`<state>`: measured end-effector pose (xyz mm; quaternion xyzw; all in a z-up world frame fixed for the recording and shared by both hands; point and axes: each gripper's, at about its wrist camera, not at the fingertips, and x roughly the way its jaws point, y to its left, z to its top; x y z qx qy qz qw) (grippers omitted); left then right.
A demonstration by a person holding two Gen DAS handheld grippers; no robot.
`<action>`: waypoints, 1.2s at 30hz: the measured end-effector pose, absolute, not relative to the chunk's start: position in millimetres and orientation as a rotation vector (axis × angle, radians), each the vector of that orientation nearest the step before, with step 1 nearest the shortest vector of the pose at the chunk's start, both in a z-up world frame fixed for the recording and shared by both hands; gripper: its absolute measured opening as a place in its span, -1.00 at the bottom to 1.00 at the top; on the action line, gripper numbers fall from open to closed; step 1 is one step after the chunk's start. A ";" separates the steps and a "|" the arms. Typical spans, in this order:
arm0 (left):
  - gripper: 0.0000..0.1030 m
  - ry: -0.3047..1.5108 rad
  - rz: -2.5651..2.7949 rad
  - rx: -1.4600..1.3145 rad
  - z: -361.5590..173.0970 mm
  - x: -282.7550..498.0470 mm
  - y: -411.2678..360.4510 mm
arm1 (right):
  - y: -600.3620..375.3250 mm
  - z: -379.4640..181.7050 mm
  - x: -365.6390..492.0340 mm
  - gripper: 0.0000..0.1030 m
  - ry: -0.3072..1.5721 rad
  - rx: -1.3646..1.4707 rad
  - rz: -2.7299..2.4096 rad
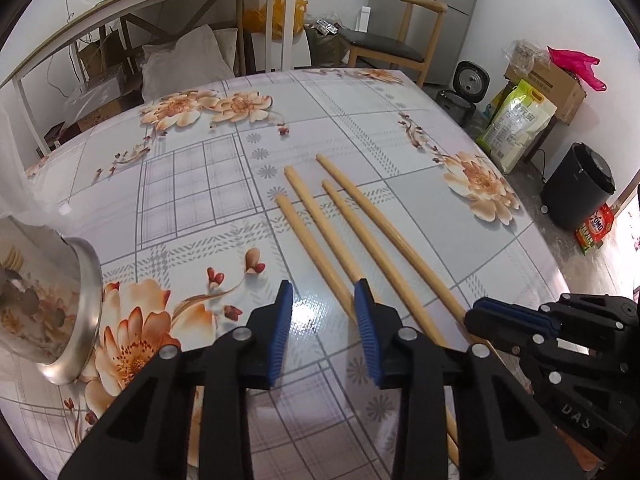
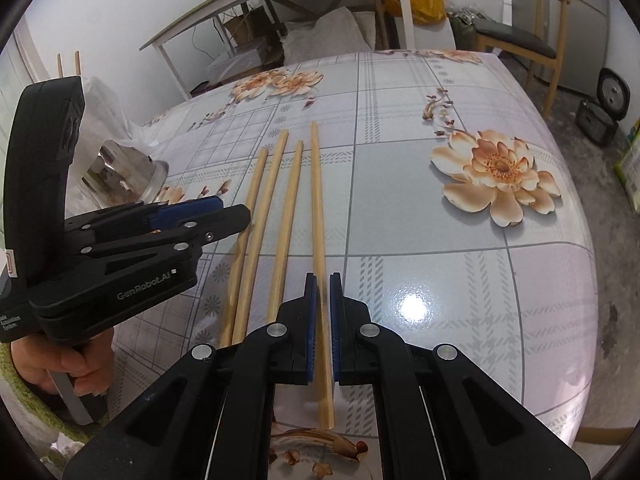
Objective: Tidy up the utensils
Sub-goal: 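Close the left tool on a bamboo chopstick, then hold the chopstick in the left tool while the right tool positions over another chopstick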
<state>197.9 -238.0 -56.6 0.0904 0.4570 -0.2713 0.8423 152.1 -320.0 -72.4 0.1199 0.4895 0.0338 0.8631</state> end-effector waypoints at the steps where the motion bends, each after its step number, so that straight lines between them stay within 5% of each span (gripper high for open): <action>1: -0.42 0.963 -0.568 0.194 -56.3 197.7 -238.2 | -320.3 -72.5 152.0 -0.91 1.027 0.256 0.072; 7: -0.43 0.958 -0.559 0.198 -56.3 198.6 -238.9 | -320.1 -75.1 150.7 -0.91 1.031 0.269 0.068; 18: -0.81 0.930 -0.478 0.243 -60.1 197.8 -226.8 | -313.6 -75.3 148.0 -0.92 1.041 0.298 0.082; 36: -0.89 0.946 -0.401 0.163 -59.2 133.0 -142.8 | -229.7 -72.5 109.5 -0.92 1.086 0.235 0.246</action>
